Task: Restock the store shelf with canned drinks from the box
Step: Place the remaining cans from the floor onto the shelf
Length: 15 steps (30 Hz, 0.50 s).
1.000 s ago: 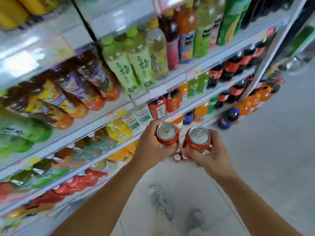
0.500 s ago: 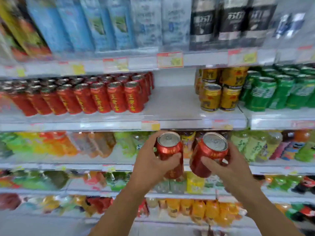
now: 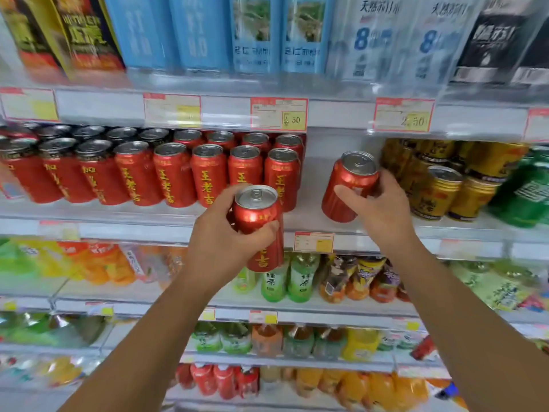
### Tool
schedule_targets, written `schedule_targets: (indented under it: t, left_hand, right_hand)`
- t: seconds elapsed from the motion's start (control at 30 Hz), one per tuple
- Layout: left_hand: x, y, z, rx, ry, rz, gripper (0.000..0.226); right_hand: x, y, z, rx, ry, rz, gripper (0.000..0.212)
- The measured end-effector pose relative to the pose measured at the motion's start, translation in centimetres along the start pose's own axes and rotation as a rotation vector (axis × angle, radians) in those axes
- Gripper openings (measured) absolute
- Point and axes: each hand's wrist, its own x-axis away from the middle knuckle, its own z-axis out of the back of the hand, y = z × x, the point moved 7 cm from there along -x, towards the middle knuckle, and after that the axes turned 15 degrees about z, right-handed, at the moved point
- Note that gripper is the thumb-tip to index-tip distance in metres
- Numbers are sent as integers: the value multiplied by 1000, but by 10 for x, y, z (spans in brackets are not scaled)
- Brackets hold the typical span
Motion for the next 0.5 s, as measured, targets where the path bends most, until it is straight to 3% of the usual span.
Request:
schedule_targets:
  t: [0.3,0.5]
  left_hand:
    - [-27,0,-17,59,66,16,52]
    - [-36,8,-34,90,108,26,49]
  right_hand:
    - [-48,55,-26,59,-90,-16,55]
    - [-59,69,-30,-7,-399,-36,87]
